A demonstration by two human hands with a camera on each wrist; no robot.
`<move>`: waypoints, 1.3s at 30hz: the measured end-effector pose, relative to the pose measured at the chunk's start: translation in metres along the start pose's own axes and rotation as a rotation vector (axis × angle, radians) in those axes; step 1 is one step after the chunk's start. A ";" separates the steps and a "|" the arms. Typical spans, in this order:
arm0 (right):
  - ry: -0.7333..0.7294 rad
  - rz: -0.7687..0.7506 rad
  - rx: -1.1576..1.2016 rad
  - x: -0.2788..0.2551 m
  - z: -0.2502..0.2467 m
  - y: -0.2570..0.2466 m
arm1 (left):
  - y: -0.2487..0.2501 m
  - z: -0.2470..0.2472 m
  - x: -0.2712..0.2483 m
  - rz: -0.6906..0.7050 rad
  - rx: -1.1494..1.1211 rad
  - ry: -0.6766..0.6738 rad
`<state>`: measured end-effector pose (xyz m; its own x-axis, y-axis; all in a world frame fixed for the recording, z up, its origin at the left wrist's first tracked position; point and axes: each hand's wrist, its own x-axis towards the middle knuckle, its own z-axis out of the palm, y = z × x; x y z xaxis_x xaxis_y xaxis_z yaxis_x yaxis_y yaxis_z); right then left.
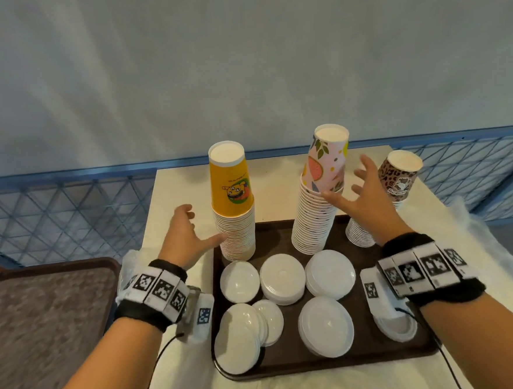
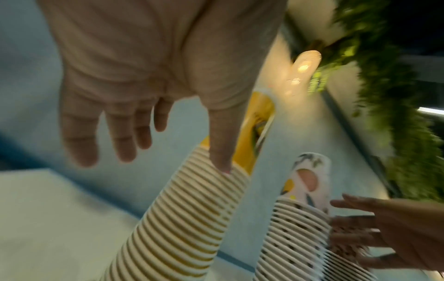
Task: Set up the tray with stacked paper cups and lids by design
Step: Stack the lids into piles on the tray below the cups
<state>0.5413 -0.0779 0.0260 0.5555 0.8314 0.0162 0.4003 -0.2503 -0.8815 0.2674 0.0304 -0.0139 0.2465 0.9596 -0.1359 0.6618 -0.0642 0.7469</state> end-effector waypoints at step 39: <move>-0.219 0.042 -0.047 -0.170 0.007 0.133 | 0.015 0.174 -0.181 -0.073 -0.175 -0.161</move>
<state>0.4950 -0.2484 -0.0971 0.4031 0.9063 -0.1269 0.4167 -0.3052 -0.8563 0.3560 -0.1915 -0.0912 0.3218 0.9028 -0.2854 0.5524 0.0658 0.8310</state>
